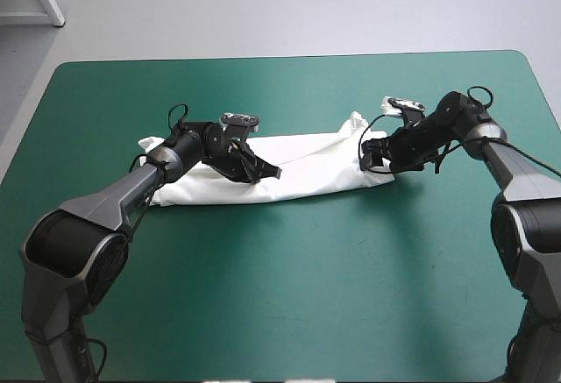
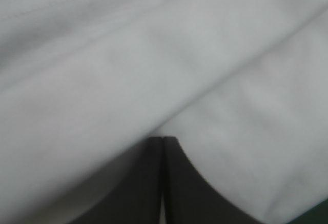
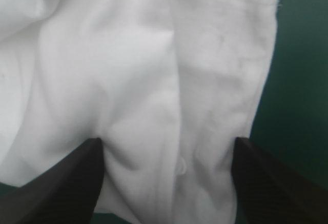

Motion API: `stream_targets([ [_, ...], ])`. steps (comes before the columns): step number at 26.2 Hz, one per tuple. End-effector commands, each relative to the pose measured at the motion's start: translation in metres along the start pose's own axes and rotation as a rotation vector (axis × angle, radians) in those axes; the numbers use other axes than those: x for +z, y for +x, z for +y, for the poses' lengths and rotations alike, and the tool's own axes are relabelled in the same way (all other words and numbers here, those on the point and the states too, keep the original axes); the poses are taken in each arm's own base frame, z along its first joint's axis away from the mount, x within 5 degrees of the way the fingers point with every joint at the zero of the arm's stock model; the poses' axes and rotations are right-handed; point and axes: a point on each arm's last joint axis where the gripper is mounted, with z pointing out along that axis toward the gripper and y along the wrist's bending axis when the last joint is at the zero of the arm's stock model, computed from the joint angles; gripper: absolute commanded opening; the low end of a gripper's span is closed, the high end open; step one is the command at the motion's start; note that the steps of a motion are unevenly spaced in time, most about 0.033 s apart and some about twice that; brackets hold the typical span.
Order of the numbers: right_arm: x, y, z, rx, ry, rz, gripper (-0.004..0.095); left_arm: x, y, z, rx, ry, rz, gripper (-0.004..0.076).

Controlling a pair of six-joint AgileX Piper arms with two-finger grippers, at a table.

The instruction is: Fold the cloth

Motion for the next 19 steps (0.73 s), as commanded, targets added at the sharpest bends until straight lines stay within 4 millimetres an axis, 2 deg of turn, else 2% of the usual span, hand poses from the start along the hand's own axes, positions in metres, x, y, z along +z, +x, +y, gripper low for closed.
stream_targets([
  [1,-0.015,-0.007,0.014,-0.015,-0.086,-0.054,0.0569,-0.015,-0.008,-0.009,-0.003,0.019,-0.05,-0.001],
  [5,-0.013,-0.007,0.019,-0.038,-0.089,-0.061,0.0319,-0.015,-0.008,-0.009,-0.012,0.019,-0.05,-0.001],
  [9,-0.013,-0.009,0.024,-0.067,-0.109,-0.081,0.0011,-0.015,-0.007,-0.009,-0.017,0.02,-0.047,-0.001],
  [11,-0.02,-0.009,0.027,-0.072,-0.116,-0.097,-0.0012,-0.015,-0.007,-0.009,-0.022,0.023,-0.047,-0.001],
  [14,-0.041,-0.01,0.039,-0.098,-0.139,-0.149,-0.0014,-0.015,-0.007,-0.01,-0.03,0.031,-0.044,-0.001],
  [17,-0.08,-0.008,0.06,-0.127,-0.184,-0.249,-0.0014,-0.014,-0.007,-0.015,-0.023,0.039,-0.046,-0.001],
  [18,-0.097,-0.007,0.074,-0.167,-0.217,-0.284,-0.0014,-0.013,-0.006,-0.021,-0.011,0.045,-0.049,-0.001],
  [19,-0.104,-0.006,0.079,-0.18,-0.23,-0.292,-0.0014,-0.013,-0.006,-0.023,-0.006,0.047,-0.051,-0.001],
])
